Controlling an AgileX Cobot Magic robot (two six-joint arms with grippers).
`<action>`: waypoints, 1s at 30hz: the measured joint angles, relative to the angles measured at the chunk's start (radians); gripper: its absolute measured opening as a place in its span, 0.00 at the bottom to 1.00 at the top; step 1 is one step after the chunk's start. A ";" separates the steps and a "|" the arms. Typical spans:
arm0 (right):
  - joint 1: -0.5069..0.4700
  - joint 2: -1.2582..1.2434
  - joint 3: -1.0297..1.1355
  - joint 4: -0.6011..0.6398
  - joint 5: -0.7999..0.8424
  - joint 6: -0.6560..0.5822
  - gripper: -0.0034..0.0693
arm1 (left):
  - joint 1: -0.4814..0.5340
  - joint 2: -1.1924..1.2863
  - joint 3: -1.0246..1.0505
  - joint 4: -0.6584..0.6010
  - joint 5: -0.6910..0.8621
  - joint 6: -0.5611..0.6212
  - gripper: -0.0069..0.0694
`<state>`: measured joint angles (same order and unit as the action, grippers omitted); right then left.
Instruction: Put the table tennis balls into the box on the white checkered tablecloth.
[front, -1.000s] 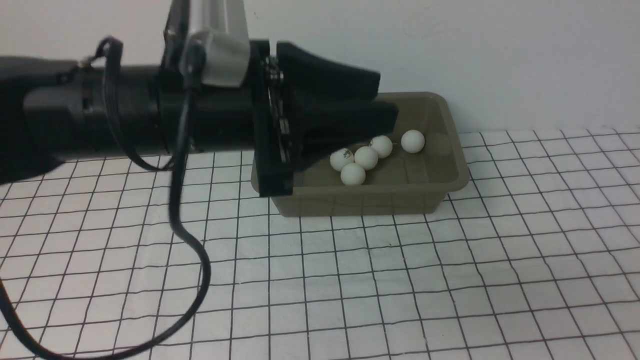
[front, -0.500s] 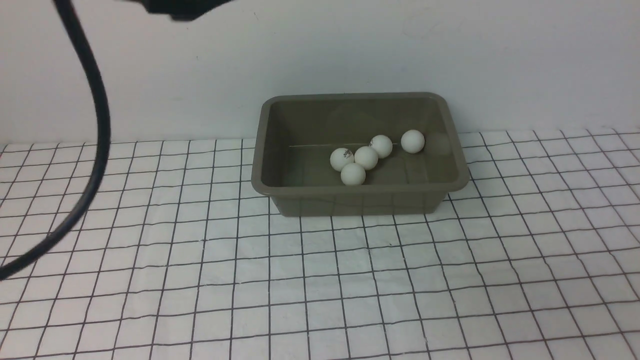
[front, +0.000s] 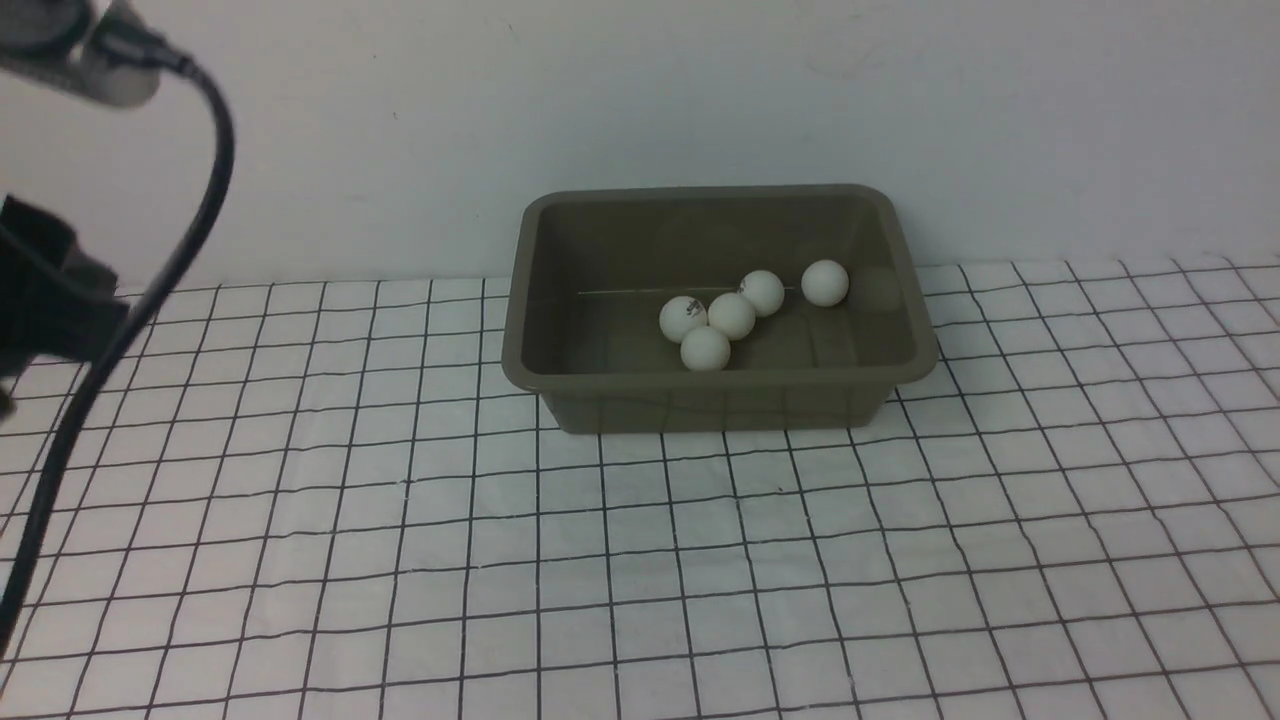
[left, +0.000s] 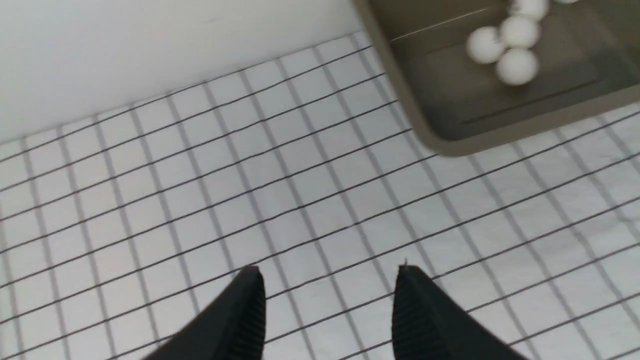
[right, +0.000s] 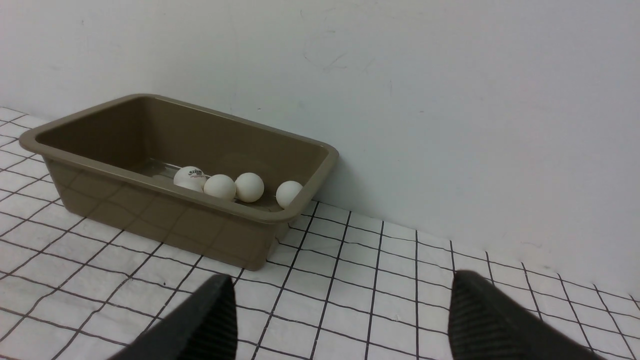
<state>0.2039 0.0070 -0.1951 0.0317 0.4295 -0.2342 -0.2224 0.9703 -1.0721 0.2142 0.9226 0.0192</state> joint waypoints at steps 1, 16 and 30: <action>0.000 0.000 0.000 0.000 0.000 0.000 0.75 | 0.001 -0.067 0.087 0.022 -0.060 -0.019 0.51; 0.000 0.000 0.000 0.000 0.000 0.000 0.75 | 0.159 -0.645 0.782 -0.051 -0.390 -0.244 0.51; 0.000 0.000 0.000 0.000 0.000 -0.001 0.75 | 0.249 -0.851 1.099 -0.084 -0.548 -0.162 0.51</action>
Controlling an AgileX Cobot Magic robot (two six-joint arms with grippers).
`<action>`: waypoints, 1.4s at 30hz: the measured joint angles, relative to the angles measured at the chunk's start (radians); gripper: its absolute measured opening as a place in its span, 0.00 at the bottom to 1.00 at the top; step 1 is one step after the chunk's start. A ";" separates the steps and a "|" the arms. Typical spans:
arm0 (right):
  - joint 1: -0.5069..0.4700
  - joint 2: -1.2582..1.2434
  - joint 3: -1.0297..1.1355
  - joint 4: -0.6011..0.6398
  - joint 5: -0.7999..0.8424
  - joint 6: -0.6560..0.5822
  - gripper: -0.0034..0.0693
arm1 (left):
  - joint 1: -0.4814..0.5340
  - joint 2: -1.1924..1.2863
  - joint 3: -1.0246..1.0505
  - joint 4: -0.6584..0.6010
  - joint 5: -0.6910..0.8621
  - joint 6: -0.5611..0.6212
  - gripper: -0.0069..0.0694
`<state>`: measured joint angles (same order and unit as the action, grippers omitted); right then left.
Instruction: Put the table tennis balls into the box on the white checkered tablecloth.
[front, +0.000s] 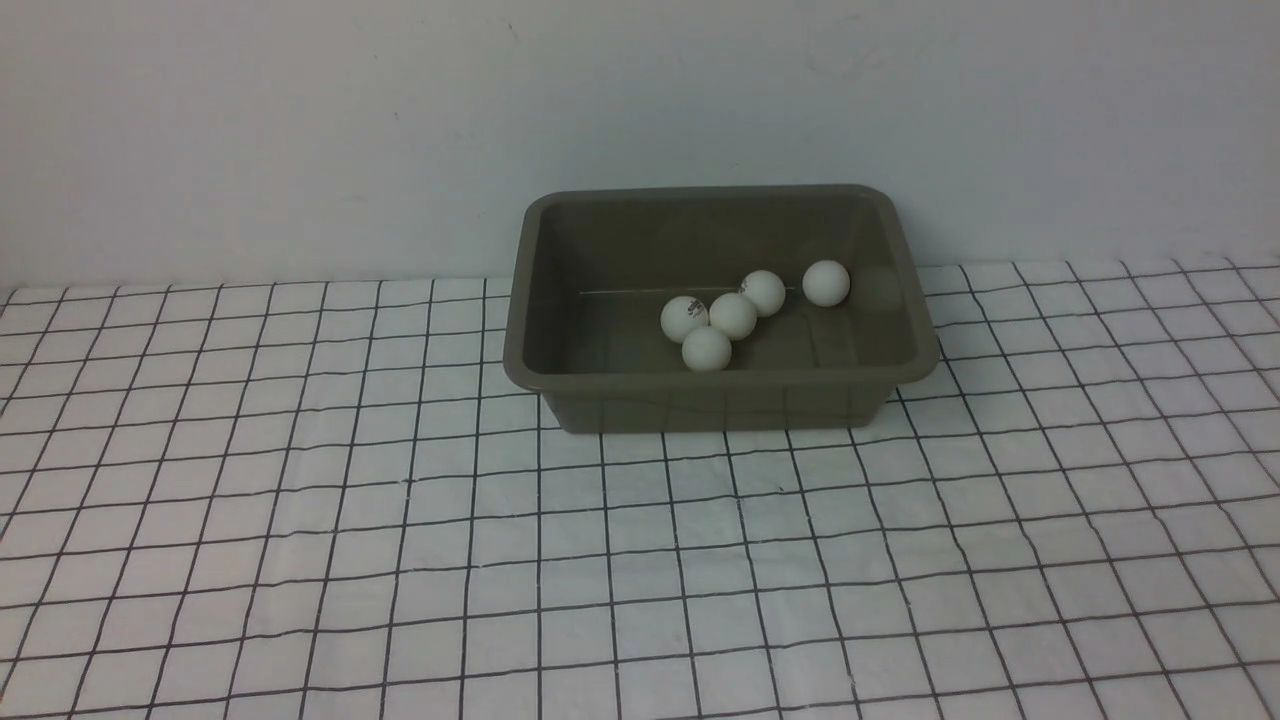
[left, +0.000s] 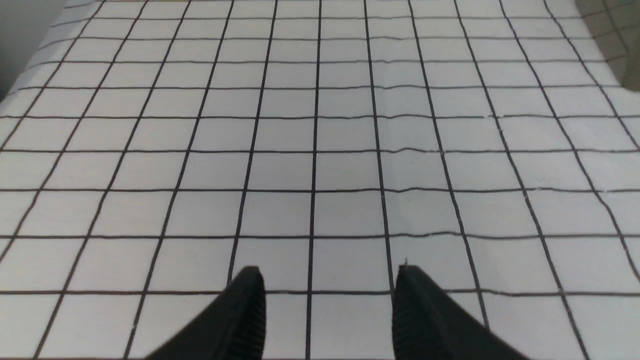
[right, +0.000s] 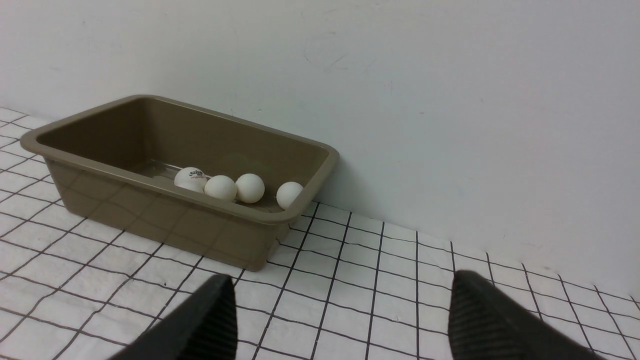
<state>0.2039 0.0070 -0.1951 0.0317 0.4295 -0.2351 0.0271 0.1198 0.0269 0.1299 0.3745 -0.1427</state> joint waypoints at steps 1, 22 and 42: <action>0.000 0.000 0.000 -0.002 0.000 0.000 0.75 | 0.000 -0.018 0.001 -0.003 -0.013 0.006 0.51; 0.000 0.000 0.000 -0.002 0.000 0.000 0.75 | 0.000 -0.131 0.001 -0.246 -0.004 0.312 0.51; 0.000 0.000 0.000 -0.002 0.000 0.000 0.75 | 0.000 -0.131 0.000 0.007 0.013 0.036 0.51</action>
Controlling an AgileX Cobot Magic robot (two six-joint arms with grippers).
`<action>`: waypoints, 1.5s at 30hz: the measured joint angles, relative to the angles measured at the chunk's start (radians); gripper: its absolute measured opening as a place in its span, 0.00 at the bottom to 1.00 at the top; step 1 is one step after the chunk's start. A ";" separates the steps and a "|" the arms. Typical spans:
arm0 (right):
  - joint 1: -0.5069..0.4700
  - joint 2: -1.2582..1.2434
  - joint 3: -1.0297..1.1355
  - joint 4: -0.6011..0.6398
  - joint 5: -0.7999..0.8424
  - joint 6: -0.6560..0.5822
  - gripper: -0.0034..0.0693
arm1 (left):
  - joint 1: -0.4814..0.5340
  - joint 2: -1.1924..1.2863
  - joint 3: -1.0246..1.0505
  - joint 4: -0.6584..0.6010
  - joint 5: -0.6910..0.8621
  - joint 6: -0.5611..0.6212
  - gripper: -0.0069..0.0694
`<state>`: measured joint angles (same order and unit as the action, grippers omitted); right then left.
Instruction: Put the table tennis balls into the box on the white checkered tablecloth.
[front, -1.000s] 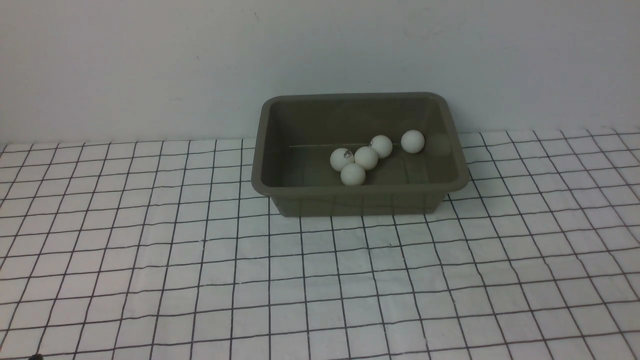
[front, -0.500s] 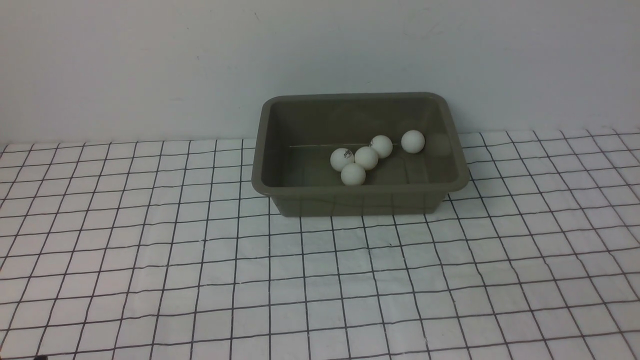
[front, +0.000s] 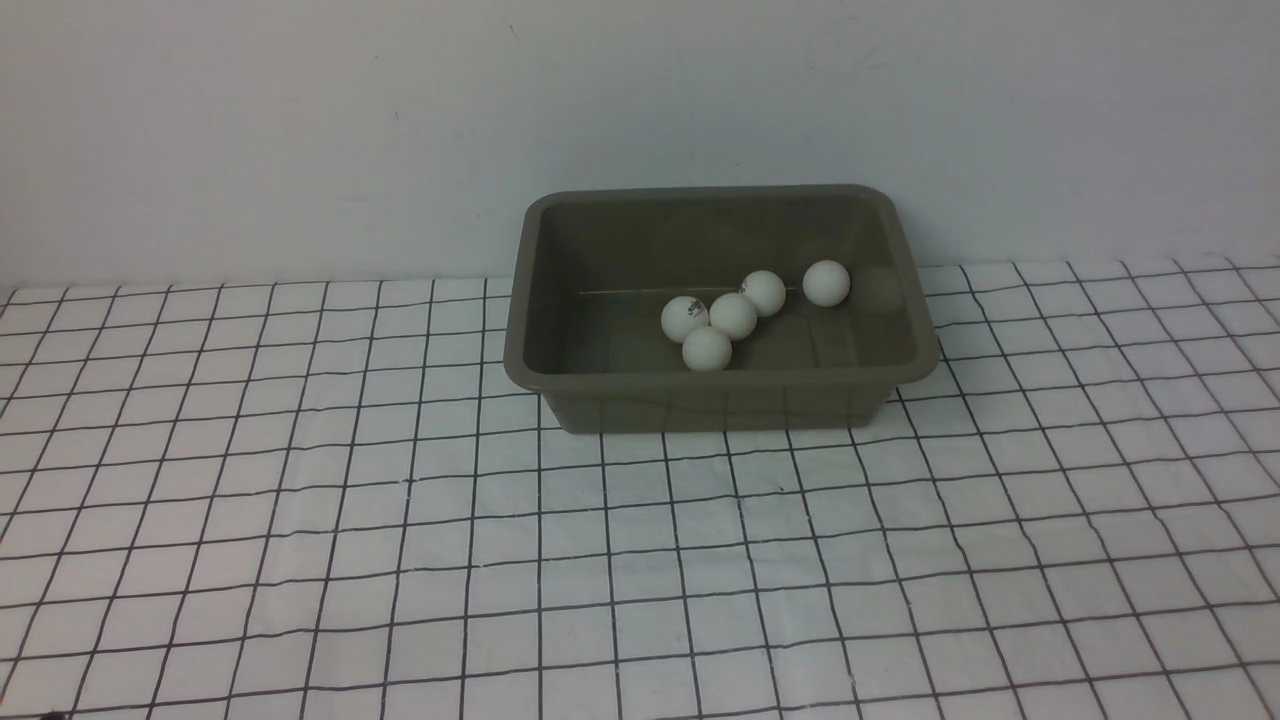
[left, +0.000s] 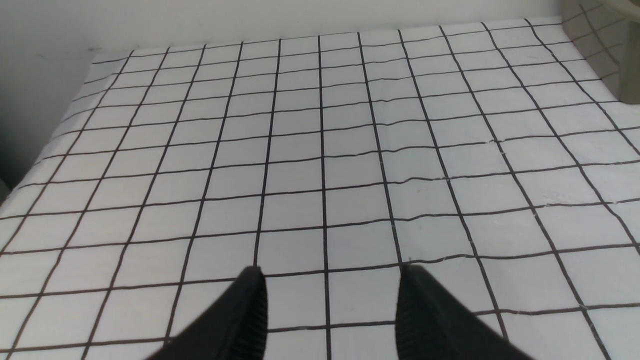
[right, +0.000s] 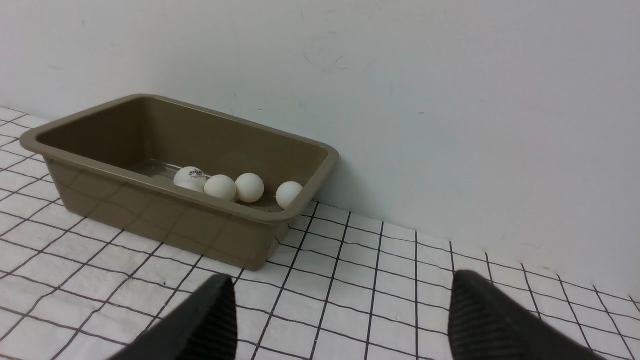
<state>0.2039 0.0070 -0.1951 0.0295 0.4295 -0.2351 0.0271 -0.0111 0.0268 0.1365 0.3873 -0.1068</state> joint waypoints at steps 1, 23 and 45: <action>0.000 0.000 0.000 0.000 0.000 0.000 0.75 | 0.000 0.000 0.000 -0.007 0.000 0.008 0.51; 0.000 0.000 0.000 0.000 0.000 0.000 0.75 | 0.000 0.000 -0.001 -0.113 0.001 0.051 0.51; 0.000 0.000 0.001 0.000 0.000 0.000 0.75 | 0.000 0.000 -0.001 -0.117 0.001 0.052 0.51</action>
